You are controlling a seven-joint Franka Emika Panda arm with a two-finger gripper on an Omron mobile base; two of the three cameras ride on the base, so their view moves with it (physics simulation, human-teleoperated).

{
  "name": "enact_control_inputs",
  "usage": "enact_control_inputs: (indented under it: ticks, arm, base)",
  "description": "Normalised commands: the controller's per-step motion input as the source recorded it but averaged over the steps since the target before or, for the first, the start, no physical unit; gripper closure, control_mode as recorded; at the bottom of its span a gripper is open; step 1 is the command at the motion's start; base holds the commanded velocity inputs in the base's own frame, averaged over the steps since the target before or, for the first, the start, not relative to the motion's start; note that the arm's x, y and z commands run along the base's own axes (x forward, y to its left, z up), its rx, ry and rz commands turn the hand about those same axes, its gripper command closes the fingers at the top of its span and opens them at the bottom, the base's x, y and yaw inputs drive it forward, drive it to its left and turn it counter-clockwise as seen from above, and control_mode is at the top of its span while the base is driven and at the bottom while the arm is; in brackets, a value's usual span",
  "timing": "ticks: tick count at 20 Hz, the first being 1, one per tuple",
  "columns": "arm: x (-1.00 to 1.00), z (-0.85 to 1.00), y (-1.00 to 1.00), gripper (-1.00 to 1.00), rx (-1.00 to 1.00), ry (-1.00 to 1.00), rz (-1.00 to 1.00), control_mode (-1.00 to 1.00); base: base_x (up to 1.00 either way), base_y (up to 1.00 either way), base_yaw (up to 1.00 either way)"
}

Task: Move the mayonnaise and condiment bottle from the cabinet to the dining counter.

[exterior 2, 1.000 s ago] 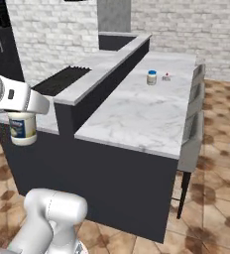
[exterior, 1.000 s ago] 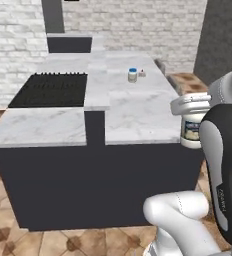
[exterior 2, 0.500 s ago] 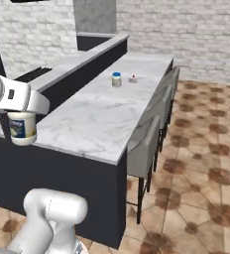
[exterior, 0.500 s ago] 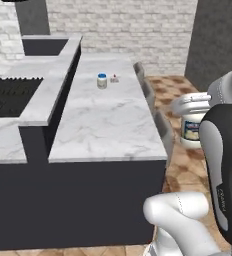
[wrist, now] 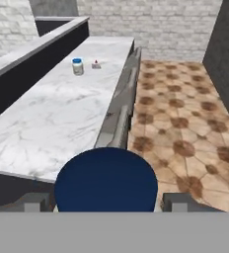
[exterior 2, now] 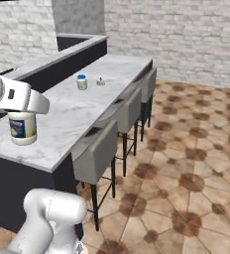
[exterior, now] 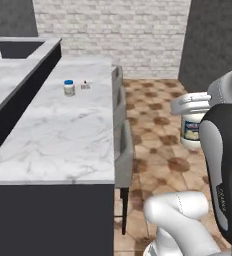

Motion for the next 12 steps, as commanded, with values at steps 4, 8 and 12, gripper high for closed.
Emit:
enact_control_inputs:
  ticks: [4,8,12]
  arm:
    - [0.00,0.00,0.00,1.00,0.00,0.00,0.00,1.00]
    - [0.00,0.00,0.00,1.00,0.00,0.00,0.00,1.00]
    - [0.00,0.00,0.00,1.00,0.00,0.00,0.00,1.00]
  base:
    - [0.47,-1.00,0.13]
    - [0.50,-1.00,0.16]
    - [0.59,-1.00,0.20]
